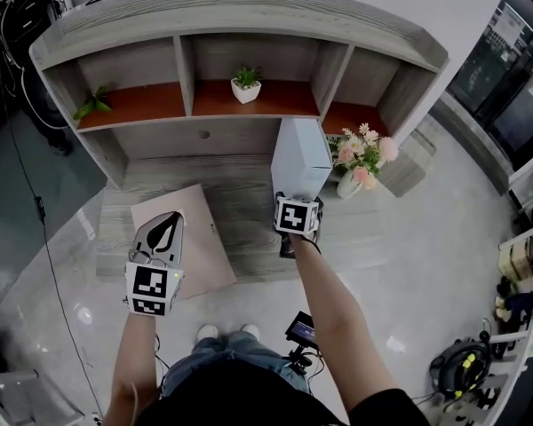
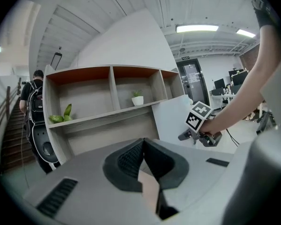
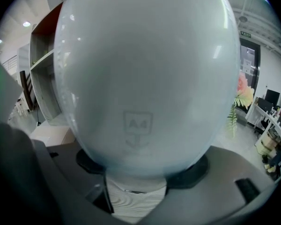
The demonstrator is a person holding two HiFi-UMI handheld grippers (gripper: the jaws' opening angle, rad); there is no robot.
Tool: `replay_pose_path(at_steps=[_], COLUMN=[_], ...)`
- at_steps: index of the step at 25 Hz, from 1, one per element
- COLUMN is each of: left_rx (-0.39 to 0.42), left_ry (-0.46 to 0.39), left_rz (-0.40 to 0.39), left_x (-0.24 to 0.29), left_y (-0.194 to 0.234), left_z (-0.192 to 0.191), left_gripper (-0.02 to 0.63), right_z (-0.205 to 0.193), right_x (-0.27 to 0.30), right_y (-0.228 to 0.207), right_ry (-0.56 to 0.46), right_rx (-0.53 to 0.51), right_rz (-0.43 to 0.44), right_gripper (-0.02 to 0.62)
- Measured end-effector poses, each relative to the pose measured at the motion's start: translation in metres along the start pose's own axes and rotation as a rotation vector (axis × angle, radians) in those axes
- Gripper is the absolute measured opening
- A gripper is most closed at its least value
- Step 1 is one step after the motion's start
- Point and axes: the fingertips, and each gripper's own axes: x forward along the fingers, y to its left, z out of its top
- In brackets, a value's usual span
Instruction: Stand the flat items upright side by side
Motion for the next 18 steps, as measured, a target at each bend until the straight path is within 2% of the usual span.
replay_pose_path(at_steps=[18], left_rx=[-0.012], left_ry=[0.017], left_rz=[0.049], left_x=[0.008], left_y=[0.01], left_z=[-0.005], left_gripper=[0.011], right_z=[0.005], right_x=[0.042], right_y=[-0.003], right_ry=[-0.002], right_rx=[-0.034], right_rz=[-0.009], right_gripper=[0.348])
